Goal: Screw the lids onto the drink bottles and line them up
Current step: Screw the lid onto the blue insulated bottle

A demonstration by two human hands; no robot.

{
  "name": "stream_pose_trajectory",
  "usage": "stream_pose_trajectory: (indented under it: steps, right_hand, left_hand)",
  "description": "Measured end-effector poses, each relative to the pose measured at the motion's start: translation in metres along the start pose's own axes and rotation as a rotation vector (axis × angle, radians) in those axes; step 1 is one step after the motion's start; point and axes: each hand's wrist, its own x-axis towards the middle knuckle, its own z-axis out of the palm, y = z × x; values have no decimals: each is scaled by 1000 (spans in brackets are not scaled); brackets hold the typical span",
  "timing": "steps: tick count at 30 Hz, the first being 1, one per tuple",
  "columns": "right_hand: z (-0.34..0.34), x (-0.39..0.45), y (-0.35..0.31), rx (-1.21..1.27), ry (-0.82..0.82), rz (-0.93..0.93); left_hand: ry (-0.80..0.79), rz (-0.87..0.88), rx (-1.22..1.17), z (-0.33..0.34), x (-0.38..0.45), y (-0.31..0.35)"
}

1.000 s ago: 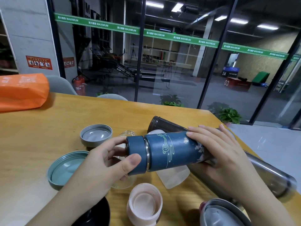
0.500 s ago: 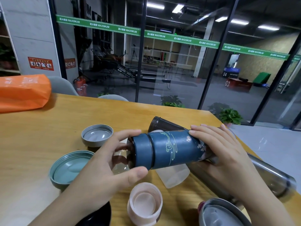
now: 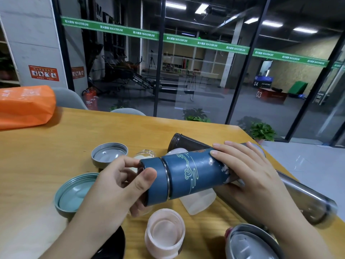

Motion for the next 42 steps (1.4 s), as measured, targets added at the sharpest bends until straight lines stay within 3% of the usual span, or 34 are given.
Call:
stream_pose_trajectory:
  steps: [4,9,18,23,27,32,36,39,42]
  right_hand:
    - [1,1,-3,-3,34,-34]
    - [-4,2,-2,-43,118,-58]
    - [-2,-1,2,-52,3,21]
    - [-3,-1,1,-12,45,20]
    - [-3,1,-2,-20,79,-4]
    - [-5,0,-2,-39,109,-7]
    - [-4,-1,0,-48,83,9]
    - [-4,-1,1,-47,60,20]
    - [-4,-1,1,-32,58,17]
  left_hand:
    - [-8,-14,91,0,-4,2]
    - [-89,-37,33,8,-7,5]
    - [-206,342,449,-2,-6,-3]
    - [-143,360,179,0,-7,0]
    - [-61,217,30,1,-5,0]
    - [-199,109,11,3,-7,0]
    - [-221,167,131,1,-8,-1]
    - [-264,307,231,1,-9,-2]
    - [-303,363,148,0,-7,-3]
